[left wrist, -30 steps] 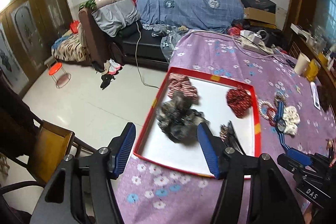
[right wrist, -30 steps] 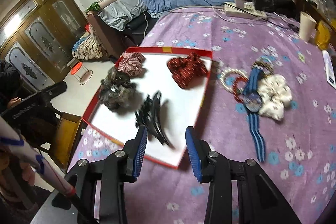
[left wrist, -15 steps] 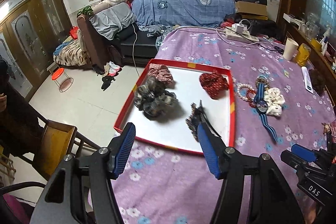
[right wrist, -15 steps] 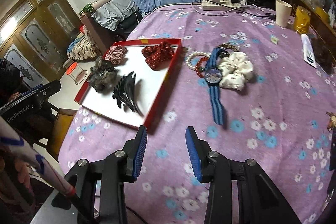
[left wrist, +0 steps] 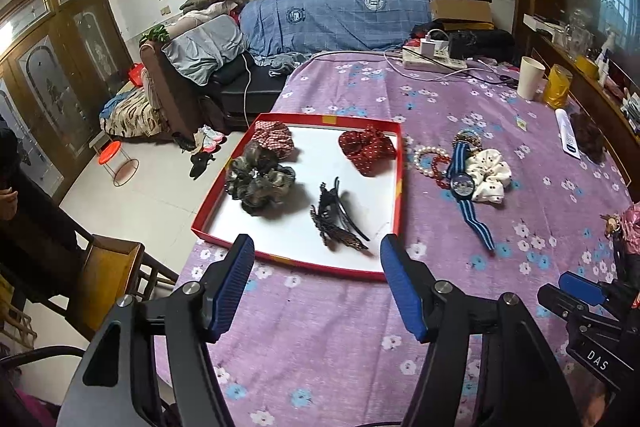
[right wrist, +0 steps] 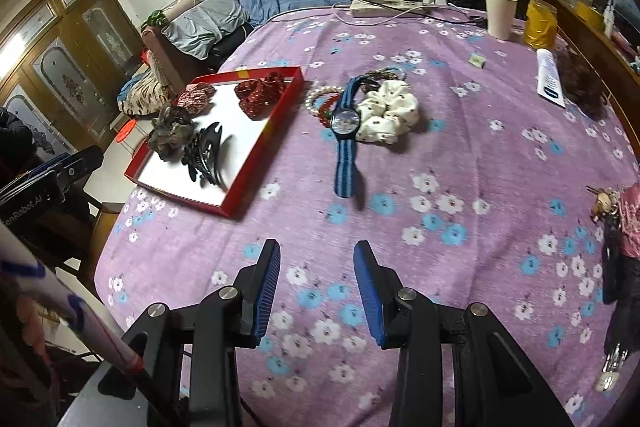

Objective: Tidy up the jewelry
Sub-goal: 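Withdraw both open tools from the tray, then grasp the cream polka-dot scrunchie with the right tool while the left tool approaches the blue watch, then close the left tool on the blue striped watch strap, then carry the held scrunchie and watch over the red-rimmed tray, then open both tools to drop the scrunchie and watch onto the tray, then lift both tools away and move toward the bracelets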

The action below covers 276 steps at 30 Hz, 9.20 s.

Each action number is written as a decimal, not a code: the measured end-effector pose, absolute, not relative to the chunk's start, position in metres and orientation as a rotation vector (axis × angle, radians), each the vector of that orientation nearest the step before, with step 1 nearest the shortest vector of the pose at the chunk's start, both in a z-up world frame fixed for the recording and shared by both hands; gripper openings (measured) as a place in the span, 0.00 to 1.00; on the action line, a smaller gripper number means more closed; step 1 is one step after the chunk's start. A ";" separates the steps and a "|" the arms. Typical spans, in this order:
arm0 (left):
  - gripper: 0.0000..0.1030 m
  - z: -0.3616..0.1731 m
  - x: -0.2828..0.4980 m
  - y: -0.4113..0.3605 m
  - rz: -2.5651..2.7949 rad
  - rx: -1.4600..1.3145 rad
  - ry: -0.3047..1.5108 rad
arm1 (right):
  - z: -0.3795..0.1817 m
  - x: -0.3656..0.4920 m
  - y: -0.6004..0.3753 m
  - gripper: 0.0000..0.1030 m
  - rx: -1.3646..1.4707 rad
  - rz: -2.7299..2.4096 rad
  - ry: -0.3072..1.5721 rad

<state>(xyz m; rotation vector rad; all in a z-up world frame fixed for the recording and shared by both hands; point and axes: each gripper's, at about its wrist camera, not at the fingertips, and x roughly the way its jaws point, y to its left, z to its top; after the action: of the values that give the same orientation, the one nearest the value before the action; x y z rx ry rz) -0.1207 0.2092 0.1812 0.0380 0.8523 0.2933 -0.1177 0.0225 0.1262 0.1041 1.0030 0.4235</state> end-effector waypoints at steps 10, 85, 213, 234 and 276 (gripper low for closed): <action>0.63 0.170 -0.119 0.185 0.284 0.034 0.880 | 0.120 -0.121 -0.007 0.42 0.117 0.403 1.007; 0.40 0.025 0.101 0.096 -0.141 -0.095 1.119 | 0.041 0.015 -0.095 0.22 0.322 0.154 1.115; 0.46 0.079 0.134 0.371 0.042 -0.190 1.020 | 0.066 0.047 0.205 0.07 0.138 0.488 1.131; 0.57 0.173 0.001 0.375 0.204 -0.216 0.877 | 0.122 -0.008 0.148 0.26 0.198 0.524 1.017; 0.60 0.110 -0.028 0.144 -0.010 -0.147 0.966 | 0.095 -0.028 -0.035 0.30 0.226 0.413 1.040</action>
<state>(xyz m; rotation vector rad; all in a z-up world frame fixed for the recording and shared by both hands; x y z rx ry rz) -0.0283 0.1435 0.1096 -0.1468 0.9660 -0.0095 -0.0282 -0.0355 0.0954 0.2264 1.0397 0.4130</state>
